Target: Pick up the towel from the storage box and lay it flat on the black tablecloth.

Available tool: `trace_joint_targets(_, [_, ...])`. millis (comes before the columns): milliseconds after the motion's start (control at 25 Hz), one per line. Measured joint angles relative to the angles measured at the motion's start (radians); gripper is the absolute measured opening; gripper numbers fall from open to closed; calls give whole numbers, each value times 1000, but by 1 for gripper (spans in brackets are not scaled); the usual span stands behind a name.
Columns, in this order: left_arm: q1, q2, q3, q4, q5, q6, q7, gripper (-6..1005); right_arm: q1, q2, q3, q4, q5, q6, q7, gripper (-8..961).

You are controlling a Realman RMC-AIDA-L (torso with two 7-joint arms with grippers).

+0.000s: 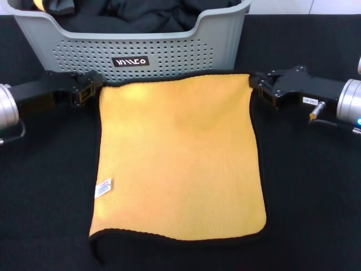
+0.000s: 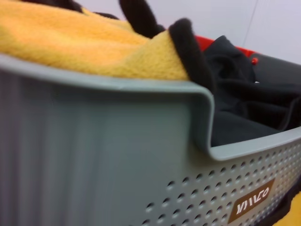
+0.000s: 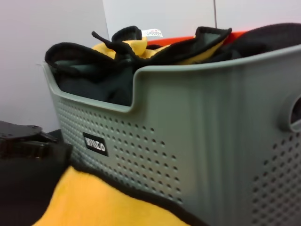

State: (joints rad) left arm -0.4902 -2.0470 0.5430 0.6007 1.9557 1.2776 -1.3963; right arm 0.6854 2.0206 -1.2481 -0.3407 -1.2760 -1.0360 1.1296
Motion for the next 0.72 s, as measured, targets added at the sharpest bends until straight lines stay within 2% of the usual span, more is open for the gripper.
trace_joint_targets(160, [9, 8, -6, -3, 0, -5, -7, 104, -32, 0, 22, -19, 8, 37, 3, 107])
trace_joint_targets(320, [29, 22, -10, -1, -10, 8, -4, 250, -80, -4, 41, -58, 12, 3, 6, 108])
trace_joint_targets(440, [43, 31, -11, 0, -22, 51, 1, 370, -118, -12, 48, -88, 16, -71, 32, 349])
trace_joint_targets(600, [65, 44, -10, 0, -78, 218, 23, 560, -196, -10, 88, -120, 22, -278, 0, 429])
trace_joint_targets(720, [72, 45, -3, -2, -107, 442, 70, 563, -239, -7, 78, -137, 9, -476, -77, 489])
